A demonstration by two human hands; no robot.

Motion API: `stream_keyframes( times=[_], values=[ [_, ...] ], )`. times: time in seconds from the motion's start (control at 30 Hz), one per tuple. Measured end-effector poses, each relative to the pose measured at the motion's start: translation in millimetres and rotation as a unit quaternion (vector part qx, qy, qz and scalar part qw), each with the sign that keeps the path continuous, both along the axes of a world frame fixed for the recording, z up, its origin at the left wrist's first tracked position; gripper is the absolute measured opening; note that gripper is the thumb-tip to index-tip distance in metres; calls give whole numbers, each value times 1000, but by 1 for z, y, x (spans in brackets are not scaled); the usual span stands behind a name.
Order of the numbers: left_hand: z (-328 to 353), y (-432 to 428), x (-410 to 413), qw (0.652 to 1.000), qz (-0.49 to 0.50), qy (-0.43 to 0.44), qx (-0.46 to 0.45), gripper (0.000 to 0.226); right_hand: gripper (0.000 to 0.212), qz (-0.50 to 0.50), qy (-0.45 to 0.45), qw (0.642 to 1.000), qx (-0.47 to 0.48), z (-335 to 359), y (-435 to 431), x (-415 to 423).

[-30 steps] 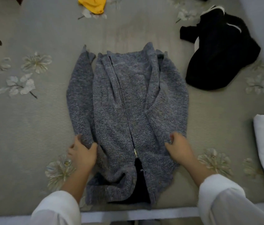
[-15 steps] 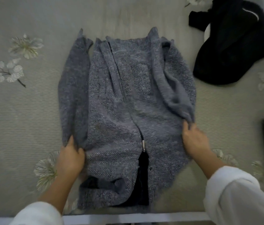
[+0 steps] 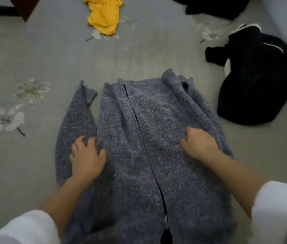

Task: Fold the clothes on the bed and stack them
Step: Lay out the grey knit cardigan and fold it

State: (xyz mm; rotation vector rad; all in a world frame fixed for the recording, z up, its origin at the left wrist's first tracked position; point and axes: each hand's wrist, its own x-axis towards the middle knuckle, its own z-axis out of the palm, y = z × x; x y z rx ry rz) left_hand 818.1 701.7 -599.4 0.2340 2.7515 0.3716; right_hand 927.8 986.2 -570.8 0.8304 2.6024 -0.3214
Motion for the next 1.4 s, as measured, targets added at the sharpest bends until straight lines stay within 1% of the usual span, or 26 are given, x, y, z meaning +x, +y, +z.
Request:
stream_keyframes(
  times=[0.17,0.23,0.3,0.37,0.4,0.47,0.53,0.6,0.63,0.67,0.7,0.77,0.83,0.9,0.93,0.97,1.0,1.03,1.07,1.1,1.13,1.17,1.2,1.27,1.33,1.4],
  values=[
    [-30,43,-78,995,40,3,90,43,11,11,55,998,-9,-25,33,-63],
    [-41,57,-107,990,75,-3,116,44,29,15,83,996,-9,-32,47,-84],
    [-52,67,-131,980,135,-6,143,45,45,13,134,991,-6,-39,58,-103],
    [-63,76,-150,967,194,-2,163,47,52,5,177,984,-1,-48,68,-119],
    [-67,81,-157,961,217,0,171,49,55,-11,181,983,-3,-53,73,-126],
    [-73,92,-165,949,244,-10,198,54,59,-53,160,986,-3,-63,83,-136],
    [-76,99,-167,940,251,-32,229,60,54,-59,112,992,27,-70,91,-140],
    [-76,100,-167,925,256,-57,273,52,38,-27,89,993,76,-76,96,-142],
    [-73,97,-168,915,262,-56,303,46,27,-20,112,989,91,-78,100,-143],
    [-67,93,-171,902,272,-37,332,41,20,-37,155,983,87,-78,105,-142],
    [-59,88,-177,889,287,-3,356,35,18,-80,212,972,67,-77,113,-143],
    [-42,74,-194,873,312,86,366,26,22,-200,308,930,-3,-68,131,-146],
    [-25,66,-213,870,296,147,365,16,25,-292,353,886,-66,-60,144,-154],
    [-16,66,-230,874,277,173,360,20,23,-359,384,836,-159,-56,146,-166],
    [-13,70,-234,880,262,173,356,18,19,-379,396,812,-200,-57,145,-172],
    [-13,75,-235,892,241,161,348,19,21,-383,396,807,-214,-59,143,-177],
    [-16,80,-234,908,218,136,330,31,34,-371,377,826,-197,-61,141,-180],
    [-23,85,-230,928,197,105,298,46,52,-338,347,860,-158,-64,137,-179],
    [-30,89,-224,951,182,85,236,58,65,-284,316,897,-118,-66,131,-177],
    [-36,91,-217,970,167,78,159,65,72,-213,288,929,-91,-67,123,-173],
    [-42,93,-209,982,148,79,91,68,73,-136,261,953,-71,-70,115,-170],
    [-49,94,-201,988,123,87,43,68,69,-66,229,970,-50,-74,108,-167],
    [-55,92,-195,990,95,100,13,66,62,-12,190,982,-18,-78,103,-165],
    [-66,87,-188,990,50,129,-28,59,53,49,113,991,56,-84,101,-162],
    [-72,83,-188,988,20,133,-75,47,49,71,56,991,102,-88,104,-159],
    [-71,85,-190,988,4,129,-86,36,40,69,30,991,112,-90,104,-160]
  ],
)
